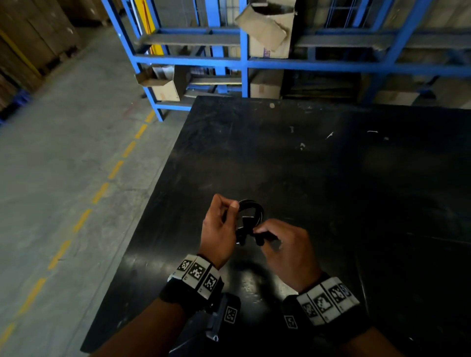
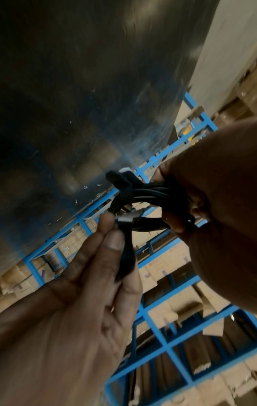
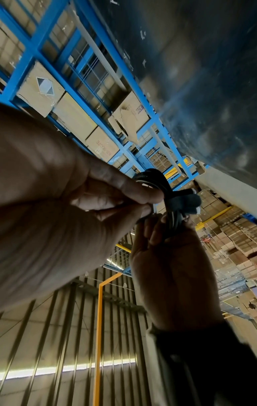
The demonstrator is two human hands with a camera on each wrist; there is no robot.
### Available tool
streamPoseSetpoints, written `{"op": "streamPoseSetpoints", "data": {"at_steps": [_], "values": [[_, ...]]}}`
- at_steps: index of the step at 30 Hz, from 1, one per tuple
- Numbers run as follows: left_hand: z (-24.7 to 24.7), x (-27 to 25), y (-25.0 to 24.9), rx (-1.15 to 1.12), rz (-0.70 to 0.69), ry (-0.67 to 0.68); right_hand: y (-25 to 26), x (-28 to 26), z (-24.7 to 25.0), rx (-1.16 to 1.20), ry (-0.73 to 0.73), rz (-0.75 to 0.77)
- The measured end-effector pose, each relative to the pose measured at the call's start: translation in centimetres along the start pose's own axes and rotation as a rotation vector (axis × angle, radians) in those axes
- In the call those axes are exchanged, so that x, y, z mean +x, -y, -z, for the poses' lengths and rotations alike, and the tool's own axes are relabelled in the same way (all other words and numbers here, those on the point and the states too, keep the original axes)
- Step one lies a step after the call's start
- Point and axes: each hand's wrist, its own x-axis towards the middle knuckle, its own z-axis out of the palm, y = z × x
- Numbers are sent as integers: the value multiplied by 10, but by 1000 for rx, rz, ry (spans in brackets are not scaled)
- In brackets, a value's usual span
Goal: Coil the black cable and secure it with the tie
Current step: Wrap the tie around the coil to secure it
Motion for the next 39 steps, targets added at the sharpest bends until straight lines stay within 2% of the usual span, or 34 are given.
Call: {"op": "streamPoseSetpoints", "data": {"at_steps": [5, 6, 7, 8, 14, 17, 22, 32, 39], "values": [[-7, -1, -13, -23, -12, 54, 2, 16, -6, -35, -87, -9], [-6, -10, -15, -36, -50, 47, 6, 8, -7, -40, -140, 4], [0, -48, -63, -33, -175, 70, 50, -19, 24, -60, -244, 101], [-1, -49, -61, -55, -189, 100, 46, -19, 23, -63, -274, 112], [-11, -51, -57, -110, -192, 115, 48, -24, 14, -72, -487, 115], [-15, -55, -65, -164, -161, 153, 48, -28, 11, -74, -553, 107], [-18, -60, -66, -115, -174, 192, 51, -31, 17, -97, -662, 79], [-19, -67, -68, -14, -186, 267, 51, -41, 31, -158, -694, 134], [-18, -70, -73, 35, -270, 275, 58, -48, 44, -166, -524, 120]]}}
